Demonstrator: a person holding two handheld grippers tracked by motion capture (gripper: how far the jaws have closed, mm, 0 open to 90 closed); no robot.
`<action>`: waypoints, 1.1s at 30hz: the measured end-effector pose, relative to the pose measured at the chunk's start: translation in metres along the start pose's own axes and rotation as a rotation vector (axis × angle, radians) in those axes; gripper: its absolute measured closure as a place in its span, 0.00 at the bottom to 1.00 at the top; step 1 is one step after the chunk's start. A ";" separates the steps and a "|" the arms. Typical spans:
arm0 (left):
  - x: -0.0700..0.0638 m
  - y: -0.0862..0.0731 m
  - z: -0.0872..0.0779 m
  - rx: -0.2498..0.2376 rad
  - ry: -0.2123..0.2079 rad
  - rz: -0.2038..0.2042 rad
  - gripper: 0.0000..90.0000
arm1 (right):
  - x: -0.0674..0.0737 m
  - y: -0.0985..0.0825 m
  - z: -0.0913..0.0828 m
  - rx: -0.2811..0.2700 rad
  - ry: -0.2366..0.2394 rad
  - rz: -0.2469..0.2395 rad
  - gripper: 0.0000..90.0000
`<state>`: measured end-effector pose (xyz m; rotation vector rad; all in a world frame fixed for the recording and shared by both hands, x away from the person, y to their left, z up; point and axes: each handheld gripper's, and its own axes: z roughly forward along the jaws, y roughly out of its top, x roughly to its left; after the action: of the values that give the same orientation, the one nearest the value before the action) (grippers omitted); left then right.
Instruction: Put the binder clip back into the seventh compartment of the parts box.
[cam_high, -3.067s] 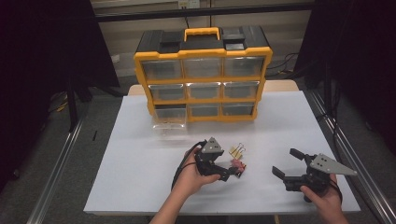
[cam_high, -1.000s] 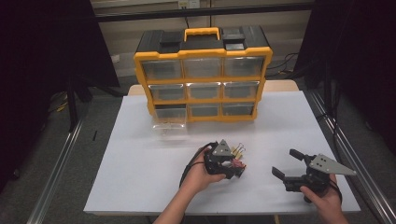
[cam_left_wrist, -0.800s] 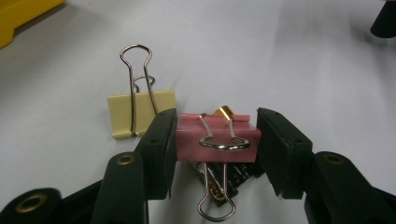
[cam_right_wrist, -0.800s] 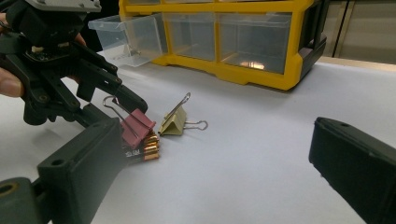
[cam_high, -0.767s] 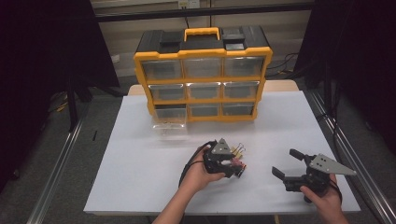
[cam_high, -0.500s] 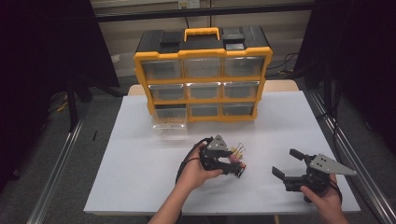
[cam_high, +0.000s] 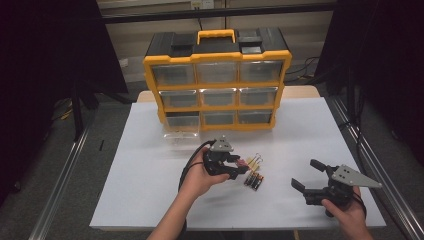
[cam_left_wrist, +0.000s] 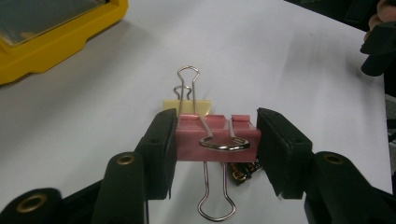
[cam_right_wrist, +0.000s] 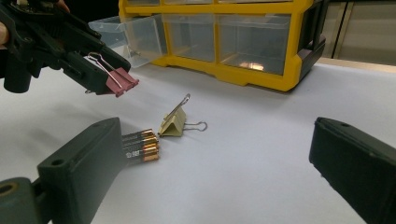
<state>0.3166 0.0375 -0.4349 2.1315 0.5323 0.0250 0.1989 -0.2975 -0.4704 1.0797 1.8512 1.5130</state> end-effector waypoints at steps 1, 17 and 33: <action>0.001 0.001 -0.002 0.003 0.006 -0.007 0.56 | 0.000 0.000 0.000 0.002 0.001 0.000 0.03; 0.021 0.015 -0.030 0.025 0.073 -0.040 0.56 | 0.000 0.000 0.000 -0.003 -0.003 0.002 0.03; 0.040 0.031 -0.054 -0.004 0.136 -0.094 0.56 | 0.000 0.000 0.000 -0.006 -0.004 0.010 0.03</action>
<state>0.3524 0.0794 -0.3864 2.1088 0.7120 0.1190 0.1988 -0.2973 -0.4699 1.0900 1.8401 1.5205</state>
